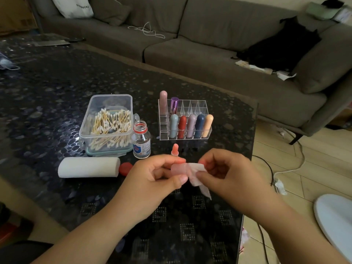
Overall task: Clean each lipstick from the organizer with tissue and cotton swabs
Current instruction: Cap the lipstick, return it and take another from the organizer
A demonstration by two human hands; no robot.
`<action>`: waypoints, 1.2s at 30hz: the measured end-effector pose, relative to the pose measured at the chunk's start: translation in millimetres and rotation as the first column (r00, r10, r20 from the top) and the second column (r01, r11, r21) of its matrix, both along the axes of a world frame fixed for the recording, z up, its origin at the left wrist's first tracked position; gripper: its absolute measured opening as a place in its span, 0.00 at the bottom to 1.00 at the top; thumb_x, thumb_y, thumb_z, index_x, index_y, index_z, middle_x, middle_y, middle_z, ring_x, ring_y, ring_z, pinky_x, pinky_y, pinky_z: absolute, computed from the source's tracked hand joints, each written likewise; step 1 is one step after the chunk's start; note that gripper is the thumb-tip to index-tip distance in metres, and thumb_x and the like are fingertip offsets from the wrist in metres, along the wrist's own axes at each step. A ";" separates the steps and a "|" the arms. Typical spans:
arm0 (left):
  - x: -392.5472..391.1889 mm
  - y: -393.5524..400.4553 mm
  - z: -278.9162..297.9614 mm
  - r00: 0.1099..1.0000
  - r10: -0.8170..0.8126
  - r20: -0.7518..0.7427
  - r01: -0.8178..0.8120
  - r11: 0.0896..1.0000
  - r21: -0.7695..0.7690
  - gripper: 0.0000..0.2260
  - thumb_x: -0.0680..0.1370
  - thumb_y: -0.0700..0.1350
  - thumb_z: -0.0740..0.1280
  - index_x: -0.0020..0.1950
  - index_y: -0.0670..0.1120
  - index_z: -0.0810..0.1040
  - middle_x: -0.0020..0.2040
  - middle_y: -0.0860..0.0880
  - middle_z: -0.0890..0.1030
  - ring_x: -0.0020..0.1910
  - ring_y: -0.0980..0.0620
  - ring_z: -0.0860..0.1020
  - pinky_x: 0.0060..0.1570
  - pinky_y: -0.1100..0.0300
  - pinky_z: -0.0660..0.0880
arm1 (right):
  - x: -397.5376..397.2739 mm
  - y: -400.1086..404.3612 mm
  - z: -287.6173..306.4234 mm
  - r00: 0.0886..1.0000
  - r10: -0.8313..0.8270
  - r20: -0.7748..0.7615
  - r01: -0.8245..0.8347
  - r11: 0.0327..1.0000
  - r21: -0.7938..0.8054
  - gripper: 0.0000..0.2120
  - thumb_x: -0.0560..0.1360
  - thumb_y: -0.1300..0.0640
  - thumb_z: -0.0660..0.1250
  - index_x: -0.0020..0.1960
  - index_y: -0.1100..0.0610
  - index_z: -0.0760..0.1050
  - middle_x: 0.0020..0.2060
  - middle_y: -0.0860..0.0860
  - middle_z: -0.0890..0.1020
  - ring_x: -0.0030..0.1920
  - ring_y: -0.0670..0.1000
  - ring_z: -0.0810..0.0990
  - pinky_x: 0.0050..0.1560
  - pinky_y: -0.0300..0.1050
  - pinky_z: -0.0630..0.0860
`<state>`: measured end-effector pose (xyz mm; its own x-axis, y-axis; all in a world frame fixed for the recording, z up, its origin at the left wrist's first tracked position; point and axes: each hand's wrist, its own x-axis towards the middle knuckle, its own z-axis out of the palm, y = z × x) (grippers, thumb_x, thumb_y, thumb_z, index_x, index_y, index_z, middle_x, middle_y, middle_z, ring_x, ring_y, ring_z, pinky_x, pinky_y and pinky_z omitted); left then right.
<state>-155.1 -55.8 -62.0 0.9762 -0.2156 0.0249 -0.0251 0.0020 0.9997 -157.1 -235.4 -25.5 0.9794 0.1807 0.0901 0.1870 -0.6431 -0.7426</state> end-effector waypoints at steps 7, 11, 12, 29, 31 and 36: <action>0.6 -0.1 2.2 0.999 -0.045 -0.024 0.043 0.997 -0.058 0.10 0.64 0.43 0.75 0.44 0.47 0.84 0.35 0.46 0.84 0.32 0.53 0.79 0.36 0.63 0.77 | -1.5 2.4 5.0 0.991 0.104 -0.081 -0.085 0.974 0.211 0.08 0.74 0.56 0.68 0.43 0.43 0.81 0.40 0.42 0.84 0.42 0.42 0.82 0.45 0.37 0.78; -0.4 0.1 5.4 0.996 -0.085 -0.010 0.084 0.994 -0.074 0.10 0.63 0.41 0.73 0.44 0.46 0.84 0.36 0.44 0.84 0.32 0.53 0.79 0.35 0.64 0.77 | -1.5 6.5 2.0 0.985 0.046 -0.168 0.015 0.938 0.348 0.06 0.71 0.60 0.71 0.42 0.50 0.78 0.37 0.48 0.84 0.39 0.48 0.83 0.42 0.38 0.79; -1.0 0.6 5.7 0.995 -0.096 0.001 0.096 0.993 -0.063 0.11 0.62 0.41 0.73 0.44 0.48 0.85 0.37 0.44 0.84 0.32 0.53 0.79 0.35 0.64 0.77 | -0.8 6.2 1.1 0.977 0.021 -0.213 0.058 0.932 0.357 0.07 0.70 0.60 0.72 0.44 0.52 0.76 0.37 0.49 0.84 0.39 0.50 0.84 0.42 0.40 0.80; 0.0 0.1 6.2 0.992 -0.120 -0.031 0.121 0.993 0.013 0.15 0.70 0.54 0.65 0.46 0.43 0.77 0.32 0.48 0.79 0.31 0.54 0.76 0.31 0.63 0.73 | -1.9 10.6 7.2 0.955 0.066 -0.288 0.058 0.914 0.402 0.05 0.71 0.67 0.71 0.37 0.62 0.78 0.27 0.53 0.82 0.27 0.46 0.79 0.31 0.34 0.76; 1.0 -0.1 5.2 0.992 -0.125 -0.023 0.125 0.992 0.005 0.12 0.71 0.52 0.65 0.43 0.43 0.77 0.31 0.49 0.79 0.29 0.54 0.76 0.30 0.64 0.72 | -2.9 11.0 7.3 0.957 0.059 -0.285 0.053 0.927 0.371 0.04 0.71 0.67 0.71 0.38 0.62 0.78 0.28 0.53 0.82 0.28 0.46 0.80 0.32 0.34 0.77; 2.3 4.1 4.0 0.987 -0.156 0.036 0.159 0.984 -0.083 0.10 0.67 0.39 0.70 0.47 0.40 0.77 0.41 0.49 0.84 0.40 0.56 0.82 0.40 0.67 0.76 | -3.7 11.1 3.9 0.926 0.076 -0.369 0.102 0.892 0.440 0.03 0.72 0.68 0.70 0.39 0.65 0.78 0.29 0.56 0.83 0.27 0.46 0.80 0.30 0.33 0.75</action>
<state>-152.8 -51.8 -58.0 0.9287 -0.3625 0.0775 -0.0463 0.0938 0.9945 -160.8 -224.3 -21.6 0.9583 0.1958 -0.2082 -0.1618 -0.2287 -0.9599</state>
